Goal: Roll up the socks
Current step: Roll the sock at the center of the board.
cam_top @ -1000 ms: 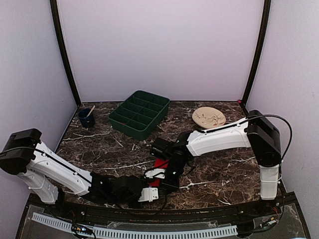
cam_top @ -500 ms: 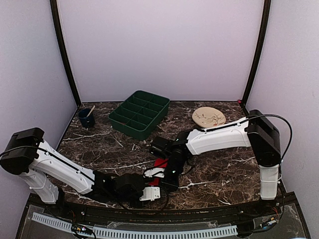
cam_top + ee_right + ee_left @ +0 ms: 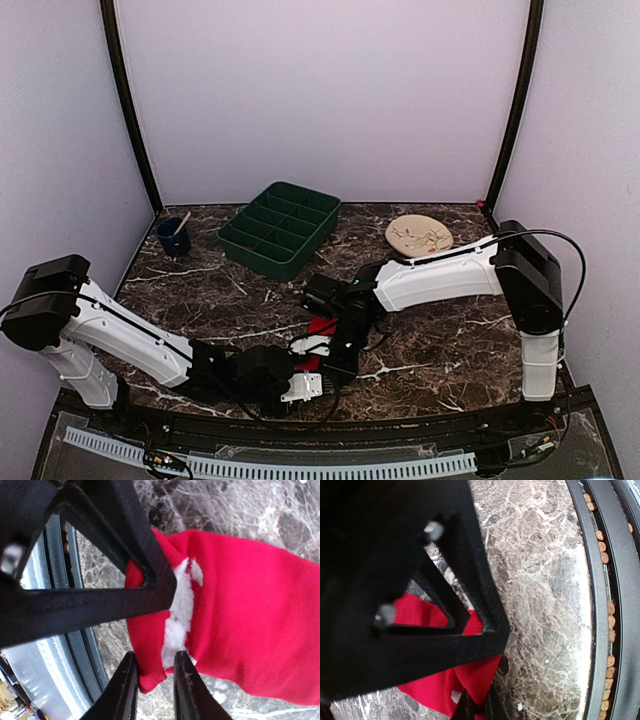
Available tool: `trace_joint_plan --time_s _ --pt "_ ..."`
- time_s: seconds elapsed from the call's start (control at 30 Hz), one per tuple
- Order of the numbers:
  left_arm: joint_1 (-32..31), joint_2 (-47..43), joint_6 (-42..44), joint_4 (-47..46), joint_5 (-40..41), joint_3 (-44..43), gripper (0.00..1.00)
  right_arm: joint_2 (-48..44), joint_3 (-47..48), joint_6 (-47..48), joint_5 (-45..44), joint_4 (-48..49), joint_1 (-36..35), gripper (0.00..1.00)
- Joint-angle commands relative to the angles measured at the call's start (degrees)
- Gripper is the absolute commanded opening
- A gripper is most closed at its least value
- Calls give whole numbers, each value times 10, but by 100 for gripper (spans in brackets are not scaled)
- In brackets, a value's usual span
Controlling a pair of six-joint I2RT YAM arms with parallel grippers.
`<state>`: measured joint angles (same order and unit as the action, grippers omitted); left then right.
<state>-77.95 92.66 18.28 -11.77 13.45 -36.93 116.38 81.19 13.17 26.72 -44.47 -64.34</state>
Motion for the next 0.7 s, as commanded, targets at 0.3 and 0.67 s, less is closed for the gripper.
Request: trace_joint_plan --time_s 0.3,0.67 --pt "24 -9 -30 37 -60 -15 2 -59 -76 -67 7 98 25 45" --pt "40 -9 -31 68 -106 -32 1 -113 -147 -108 0 163 40 49"
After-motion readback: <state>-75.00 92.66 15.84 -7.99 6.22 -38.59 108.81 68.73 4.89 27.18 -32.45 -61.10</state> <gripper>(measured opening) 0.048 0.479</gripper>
